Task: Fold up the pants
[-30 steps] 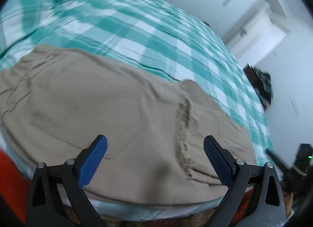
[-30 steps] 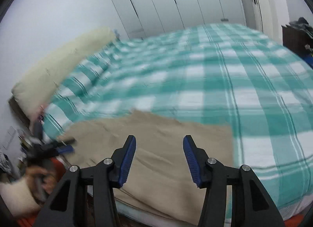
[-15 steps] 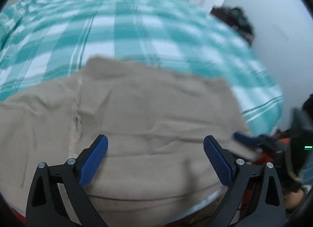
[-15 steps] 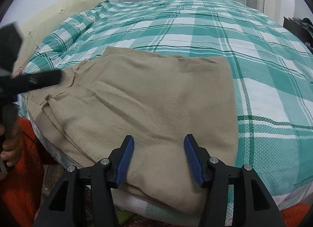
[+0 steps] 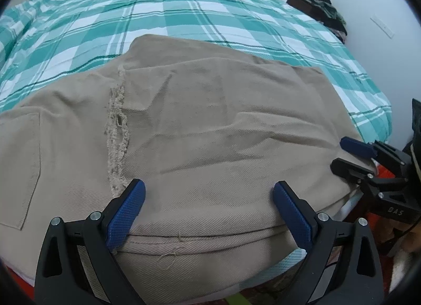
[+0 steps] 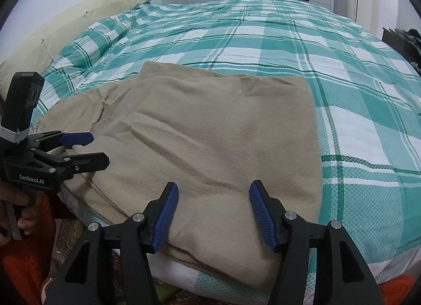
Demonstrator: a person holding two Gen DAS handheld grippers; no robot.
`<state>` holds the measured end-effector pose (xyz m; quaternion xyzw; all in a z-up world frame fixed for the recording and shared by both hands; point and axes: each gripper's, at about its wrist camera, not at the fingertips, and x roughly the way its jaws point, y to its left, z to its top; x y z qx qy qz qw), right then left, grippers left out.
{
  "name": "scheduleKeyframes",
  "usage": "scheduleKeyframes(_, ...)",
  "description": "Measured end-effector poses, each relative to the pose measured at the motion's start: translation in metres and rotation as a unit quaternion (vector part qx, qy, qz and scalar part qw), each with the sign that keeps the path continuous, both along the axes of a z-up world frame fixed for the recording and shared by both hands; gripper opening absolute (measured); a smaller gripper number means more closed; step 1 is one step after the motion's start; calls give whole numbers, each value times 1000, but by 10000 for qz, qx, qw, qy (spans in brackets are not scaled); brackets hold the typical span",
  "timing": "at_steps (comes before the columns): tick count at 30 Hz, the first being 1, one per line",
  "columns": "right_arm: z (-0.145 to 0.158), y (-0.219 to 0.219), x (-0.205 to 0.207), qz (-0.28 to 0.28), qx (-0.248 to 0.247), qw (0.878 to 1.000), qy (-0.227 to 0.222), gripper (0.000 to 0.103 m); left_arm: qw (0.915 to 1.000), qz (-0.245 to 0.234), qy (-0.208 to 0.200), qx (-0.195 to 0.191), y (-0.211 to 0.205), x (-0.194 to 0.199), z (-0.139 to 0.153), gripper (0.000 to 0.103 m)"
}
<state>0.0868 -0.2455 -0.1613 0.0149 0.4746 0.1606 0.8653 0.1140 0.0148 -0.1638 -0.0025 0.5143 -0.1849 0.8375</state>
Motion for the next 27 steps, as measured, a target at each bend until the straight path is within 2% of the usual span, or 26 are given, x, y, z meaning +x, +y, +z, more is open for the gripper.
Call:
scheduleKeyframes(4, 10, 4, -2, 35, -116, 9999, -99, 60, 10000, 2, -18, -88, 3, 1, -2, 98)
scheduleKeyframes(6, 28, 3, -8, -47, -138, 9985, -533, 60, 10000, -1, -32, -88, 3, 1, -2, 98)
scheduleKeyframes(8, 50, 0, -16, -170, -147, 9930, -1158, 60, 10000, 2, -57, -62, 2, 1, -2, 99)
scheduleKeyframes(10, 59, -3, -16, -237, -152, 9895, -1420, 71, 10000, 20, -64, -50, 1, 1, -3, 99)
scheduleKeyframes(11, 58, -4, -13, -255, -127, 9895, -1414, 72, 10000, 26, -63, -51, 1, 1, -3, 99)
scheduleKeyframes(13, 44, -7, -3, -364, -84, 9934, -1086, 72, 10000, 21, -58, -61, 1, 1, -3, 99)
scheduleKeyframes(14, 35, -8, 2, -384, -48, 9957, -845, 72, 10000, 6, -58, -66, 1, 1, -3, 99)
scheduleKeyframes(16, 5, -9, 16, -383, -18, 9993, 24, 73, 10000, -31, -93, 18, -2, 0, -3, 100)
scheduleKeyframes(19, 2, -2, 15, -297, -207, 9993, -35, 75, 10000, -19, -96, 0, -2, 0, -4, 100)
scheduleKeyframes(27, 0, -6, 14, -323, -100, 9994, -53, 78, 10000, -29, -80, 9, -2, 1, -4, 101)
